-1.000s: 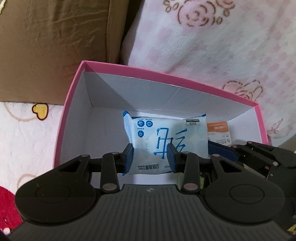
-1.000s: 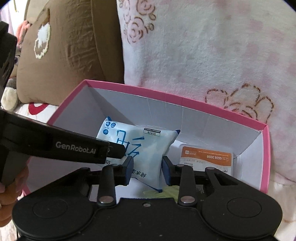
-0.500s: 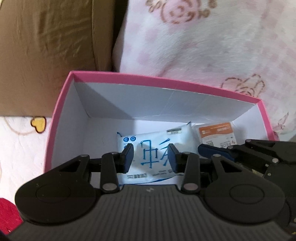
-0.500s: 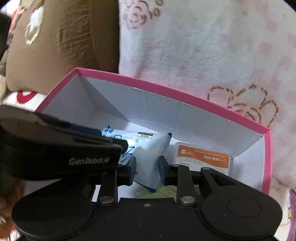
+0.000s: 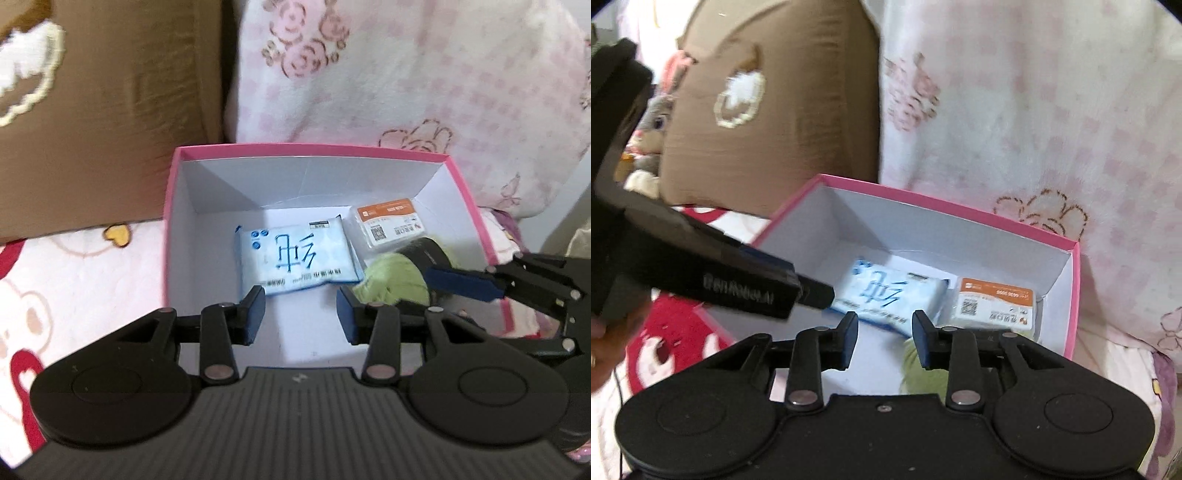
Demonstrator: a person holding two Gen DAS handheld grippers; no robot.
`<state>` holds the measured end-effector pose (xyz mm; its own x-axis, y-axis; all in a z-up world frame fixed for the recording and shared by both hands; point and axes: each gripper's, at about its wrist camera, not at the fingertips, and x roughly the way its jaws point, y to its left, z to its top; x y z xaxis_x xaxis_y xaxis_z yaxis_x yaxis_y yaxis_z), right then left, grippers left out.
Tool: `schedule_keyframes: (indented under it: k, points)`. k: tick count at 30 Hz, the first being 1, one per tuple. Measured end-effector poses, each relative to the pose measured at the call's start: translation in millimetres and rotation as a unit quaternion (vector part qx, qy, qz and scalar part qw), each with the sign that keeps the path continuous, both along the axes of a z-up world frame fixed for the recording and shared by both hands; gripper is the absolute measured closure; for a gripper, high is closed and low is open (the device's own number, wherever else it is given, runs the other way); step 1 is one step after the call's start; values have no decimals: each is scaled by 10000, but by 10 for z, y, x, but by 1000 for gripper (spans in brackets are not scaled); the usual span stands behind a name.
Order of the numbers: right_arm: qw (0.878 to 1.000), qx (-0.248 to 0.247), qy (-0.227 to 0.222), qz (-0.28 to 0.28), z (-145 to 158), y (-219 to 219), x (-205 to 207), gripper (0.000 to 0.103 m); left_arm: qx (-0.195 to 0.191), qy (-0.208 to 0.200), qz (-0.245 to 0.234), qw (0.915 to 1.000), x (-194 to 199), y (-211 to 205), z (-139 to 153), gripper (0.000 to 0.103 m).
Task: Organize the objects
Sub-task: 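Open the left tool to release the wipes pack beside the card case, then move the left tool to the small white wipes pack on the blanket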
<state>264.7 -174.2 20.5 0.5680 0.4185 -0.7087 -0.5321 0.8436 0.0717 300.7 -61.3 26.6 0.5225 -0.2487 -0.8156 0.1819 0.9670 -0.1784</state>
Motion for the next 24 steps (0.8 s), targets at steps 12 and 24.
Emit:
schedule_keyframes:
  k: [12, 24]
  points:
    - [9984, 166, 0, 549, 575, -7, -970, 50, -201, 113, -328, 9992, -808, 467, 617, 53]
    - [9952, 240, -82, 947, 742, 132, -1757, 36, -10, -18, -510, 9987, -1503, 693, 794, 48]
